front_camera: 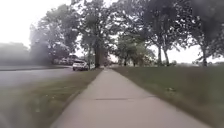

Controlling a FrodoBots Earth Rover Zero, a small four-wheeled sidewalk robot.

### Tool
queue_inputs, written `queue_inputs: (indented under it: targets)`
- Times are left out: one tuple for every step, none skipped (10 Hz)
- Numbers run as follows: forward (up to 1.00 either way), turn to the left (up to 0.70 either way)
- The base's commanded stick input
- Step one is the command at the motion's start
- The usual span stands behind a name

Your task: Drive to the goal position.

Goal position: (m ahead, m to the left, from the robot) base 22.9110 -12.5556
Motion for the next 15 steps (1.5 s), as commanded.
queue_inputs:
  targets:
    - [1.0, 0.0]
    - [1.0, 0.0]
    - [1.0, 0.0]
    - [1.0, 0.0]
    - [1.0, 0.0]
    - [1.0, 0.0]
    - [1.0, 0.0]
    - [1.0, 0.0]
    - [1.0, 0.0]
    - [1.0, 0.0]
    - [1.0, 0.0]
    - [1.0, 0.0]
    - [1.0, 0.0]
    - [1.0, 0.0]
    - [1.0, 0.0]
